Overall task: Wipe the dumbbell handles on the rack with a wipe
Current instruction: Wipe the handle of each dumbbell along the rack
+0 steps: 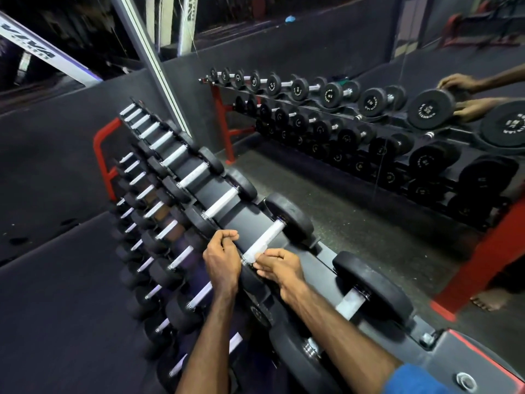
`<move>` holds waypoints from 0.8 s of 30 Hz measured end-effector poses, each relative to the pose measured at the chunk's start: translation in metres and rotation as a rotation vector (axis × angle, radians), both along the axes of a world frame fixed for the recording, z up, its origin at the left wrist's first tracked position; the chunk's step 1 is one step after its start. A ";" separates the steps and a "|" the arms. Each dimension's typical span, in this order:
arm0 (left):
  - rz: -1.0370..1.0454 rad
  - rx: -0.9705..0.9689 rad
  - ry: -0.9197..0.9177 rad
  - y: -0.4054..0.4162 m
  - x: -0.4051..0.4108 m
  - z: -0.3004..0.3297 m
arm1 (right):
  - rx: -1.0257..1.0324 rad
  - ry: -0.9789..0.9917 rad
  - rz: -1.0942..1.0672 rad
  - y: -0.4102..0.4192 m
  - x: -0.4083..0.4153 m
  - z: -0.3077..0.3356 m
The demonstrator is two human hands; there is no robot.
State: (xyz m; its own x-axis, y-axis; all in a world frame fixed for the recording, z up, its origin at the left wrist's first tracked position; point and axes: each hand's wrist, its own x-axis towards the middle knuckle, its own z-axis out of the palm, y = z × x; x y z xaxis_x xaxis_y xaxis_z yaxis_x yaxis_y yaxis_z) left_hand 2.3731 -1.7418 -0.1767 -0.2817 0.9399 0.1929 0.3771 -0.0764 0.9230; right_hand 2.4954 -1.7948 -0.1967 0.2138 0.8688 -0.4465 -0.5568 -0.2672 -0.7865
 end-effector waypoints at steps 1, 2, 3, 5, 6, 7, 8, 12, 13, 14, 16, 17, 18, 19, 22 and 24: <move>0.001 0.000 0.004 -0.002 0.000 0.000 | -0.006 -0.005 -0.043 0.005 0.004 0.002; 0.003 -0.001 0.009 -0.003 0.001 0.000 | -0.009 -0.002 -0.094 0.011 0.010 0.004; 0.005 -0.004 0.013 -0.004 0.002 0.001 | -0.006 0.006 -0.150 0.016 0.015 0.005; 0.011 -0.011 0.020 -0.002 0.001 -0.001 | 0.002 -0.021 -0.200 0.018 0.014 0.005; 0.014 -0.019 0.020 -0.001 0.000 -0.002 | -0.001 -0.076 -0.164 0.017 0.008 0.003; 0.014 -0.024 0.021 -0.001 0.000 0.000 | -0.002 -0.132 -0.108 0.014 0.000 0.001; 0.010 -0.026 0.023 -0.001 0.000 0.001 | -0.006 -0.175 -0.059 0.012 -0.007 0.000; 0.011 -0.016 0.049 -0.006 0.001 0.003 | 0.025 -0.409 -0.185 0.015 0.003 0.006; 0.020 -0.017 0.057 -0.007 0.003 0.004 | 0.041 -0.553 -0.223 0.018 0.010 0.006; 0.034 -0.024 0.062 -0.007 0.003 0.004 | 0.090 -0.700 -0.221 0.017 0.013 0.006; 0.040 -0.032 0.065 -0.005 0.000 0.002 | 0.319 -1.011 -0.094 0.013 0.010 0.004; 0.036 -0.032 0.062 -0.004 -0.001 0.002 | 0.440 -1.196 0.009 0.012 0.009 0.000; 0.033 -0.035 0.062 -0.004 -0.002 0.002 | 0.526 -1.373 0.107 0.012 0.010 -0.001; 0.033 -0.037 0.059 -0.004 -0.001 0.003 | 0.562 -1.542 0.175 0.015 0.015 0.000; 0.031 -0.026 0.035 -0.004 0.001 0.003 | 0.521 -1.891 0.150 0.022 0.030 0.010; 0.027 -0.006 0.015 -0.004 0.002 0.002 | 0.629 -2.035 0.170 0.017 0.029 0.007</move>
